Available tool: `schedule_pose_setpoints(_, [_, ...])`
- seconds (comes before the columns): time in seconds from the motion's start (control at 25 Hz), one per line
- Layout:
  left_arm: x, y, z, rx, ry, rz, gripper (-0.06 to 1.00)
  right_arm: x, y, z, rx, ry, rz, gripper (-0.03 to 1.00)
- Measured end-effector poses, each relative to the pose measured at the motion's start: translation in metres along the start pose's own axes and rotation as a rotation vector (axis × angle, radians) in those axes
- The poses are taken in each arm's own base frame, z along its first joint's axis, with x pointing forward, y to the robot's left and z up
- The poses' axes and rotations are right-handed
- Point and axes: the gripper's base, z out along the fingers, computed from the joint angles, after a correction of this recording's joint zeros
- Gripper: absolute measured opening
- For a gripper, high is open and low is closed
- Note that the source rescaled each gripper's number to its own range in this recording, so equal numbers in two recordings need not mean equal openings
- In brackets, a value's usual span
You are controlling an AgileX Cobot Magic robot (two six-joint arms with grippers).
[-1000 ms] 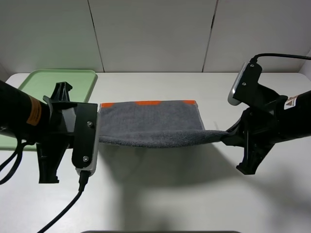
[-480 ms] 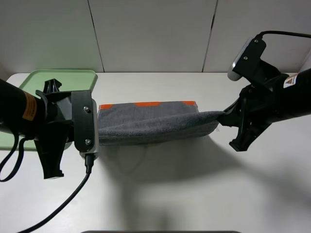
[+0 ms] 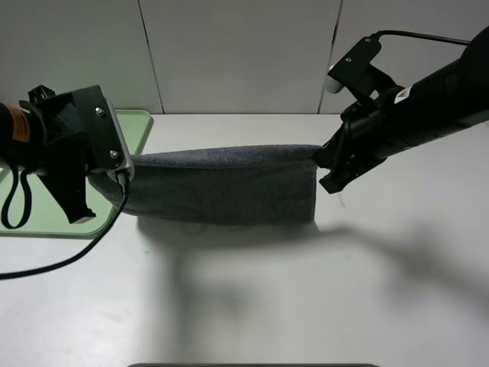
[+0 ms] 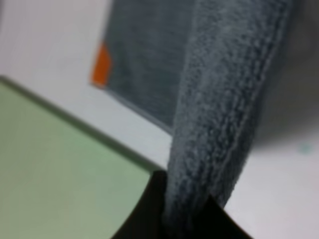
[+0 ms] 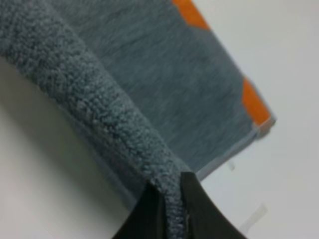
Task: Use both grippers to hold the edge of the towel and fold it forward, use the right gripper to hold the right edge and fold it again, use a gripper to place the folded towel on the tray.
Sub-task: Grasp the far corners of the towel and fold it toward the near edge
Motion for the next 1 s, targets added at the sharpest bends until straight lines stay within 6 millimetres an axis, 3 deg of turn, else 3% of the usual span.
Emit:
schedule_pose_setpoints(0.2, [0.006,0.018,0.029,0.018,0.078,-0.057,0.00,-0.010,-0.003,0.016,-0.013,0.006,0.020,0.00])
schedule_pose_setpoints(0.48, [-0.009,0.040,0.055,0.027,0.115,-0.069,0.00,-0.017,-0.011,0.031,0.015,-0.002,0.014,0.00])
schedule_pose_setpoints(1.0, [-0.018,0.052,0.106,0.082,0.190,-0.063,0.00,-0.013,-0.021,0.068,0.034,0.035,0.048,0.00])
